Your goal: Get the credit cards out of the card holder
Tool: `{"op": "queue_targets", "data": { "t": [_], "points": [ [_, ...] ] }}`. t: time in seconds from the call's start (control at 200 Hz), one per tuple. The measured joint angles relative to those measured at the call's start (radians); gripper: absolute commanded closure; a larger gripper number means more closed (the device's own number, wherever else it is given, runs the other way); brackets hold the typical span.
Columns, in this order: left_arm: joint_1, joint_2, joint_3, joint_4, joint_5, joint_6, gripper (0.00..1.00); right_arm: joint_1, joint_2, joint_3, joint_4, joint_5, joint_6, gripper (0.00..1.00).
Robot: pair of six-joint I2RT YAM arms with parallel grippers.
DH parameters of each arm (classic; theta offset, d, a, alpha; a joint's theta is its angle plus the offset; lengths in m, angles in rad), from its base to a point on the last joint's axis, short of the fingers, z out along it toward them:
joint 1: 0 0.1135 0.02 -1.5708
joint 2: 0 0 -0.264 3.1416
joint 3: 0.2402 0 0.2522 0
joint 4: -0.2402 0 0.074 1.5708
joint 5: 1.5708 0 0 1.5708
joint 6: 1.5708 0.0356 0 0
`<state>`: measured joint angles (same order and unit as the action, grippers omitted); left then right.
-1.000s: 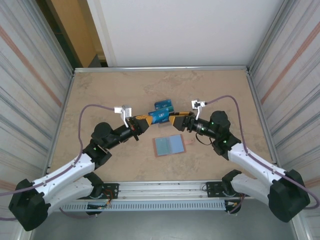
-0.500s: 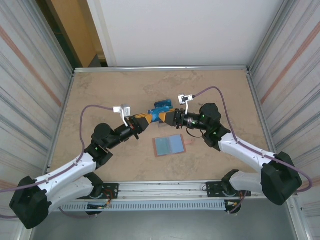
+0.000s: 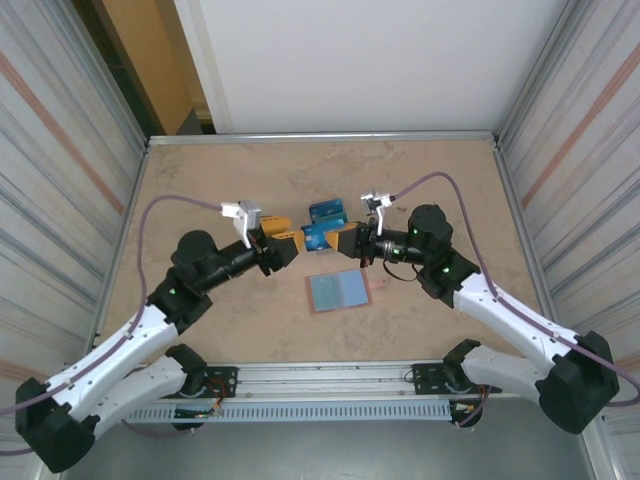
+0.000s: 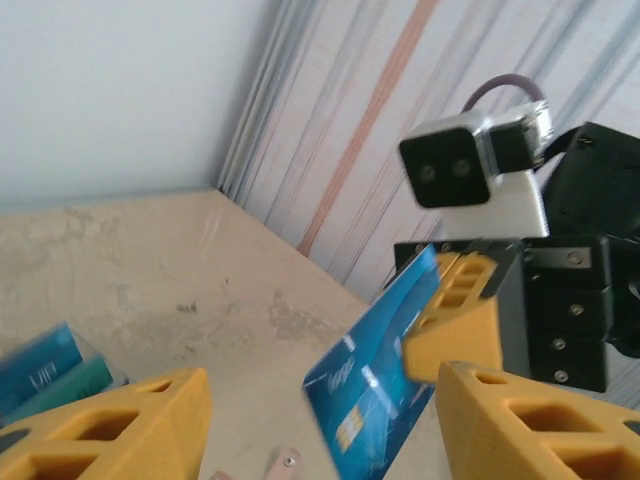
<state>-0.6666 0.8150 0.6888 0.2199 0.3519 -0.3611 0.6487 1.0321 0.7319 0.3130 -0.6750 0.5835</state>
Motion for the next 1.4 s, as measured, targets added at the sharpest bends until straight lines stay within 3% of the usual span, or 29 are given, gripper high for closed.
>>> {"op": "queue_targets", "data": {
  "t": [0.306, 0.491, 0.717, 0.887, 0.992, 1.087, 1.148, 1.313, 1.373, 1.403],
  "points": [
    [-0.005, 0.183, 0.351, -0.409, 0.245, 0.348, 0.39, 0.013, -0.071, 0.051, -0.266, -0.035, -0.189, 1.00],
    [-0.028, 0.314, 0.423, -0.575, 0.348, 0.470, 0.43, 0.013, -0.087, 0.058, -0.344, -0.061, -0.256, 1.00],
    [-0.029, 0.365, 0.455, -0.665, 0.435, 0.546, 0.51, 0.013, -0.097, 0.058, -0.386, -0.075, -0.294, 1.00],
    [-0.029, 0.394, 0.470, -0.688, 0.468, 0.578, 0.77, 0.015, -0.097, 0.060, -0.397, -0.089, -0.307, 1.00],
    [-0.029, 0.419, 0.476, -0.696, 0.476, 0.594, 0.80, 0.015, -0.097, 0.060, -0.398, -0.090, -0.308, 1.00],
    [-0.030, 0.433, 0.484, -0.708, 0.492, 0.599, 1.00, 0.014, -0.095, 0.060, -0.407, -0.085, -0.308, 1.00],
    [-0.031, 0.433, 0.488, -0.719, 0.497, 0.608, 1.00, 0.013, -0.095, 0.061, -0.414, -0.083, -0.312, 1.00],
    [-0.036, 0.434, 0.488, -0.718, 0.475, 0.624, 1.00, 0.014, -0.096, 0.067, -0.436, -0.063, -0.331, 0.53],
    [-0.035, 0.435, 0.488, -0.718, 0.441, 0.631, 1.00, 0.014, -0.103, 0.072, -0.446, -0.047, -0.340, 0.41],
    [-0.033, 0.435, 0.488, -0.717, 0.422, 0.636, 1.00, 0.015, -0.110, 0.072, -0.451, -0.035, -0.341, 0.28]
  ]
}}
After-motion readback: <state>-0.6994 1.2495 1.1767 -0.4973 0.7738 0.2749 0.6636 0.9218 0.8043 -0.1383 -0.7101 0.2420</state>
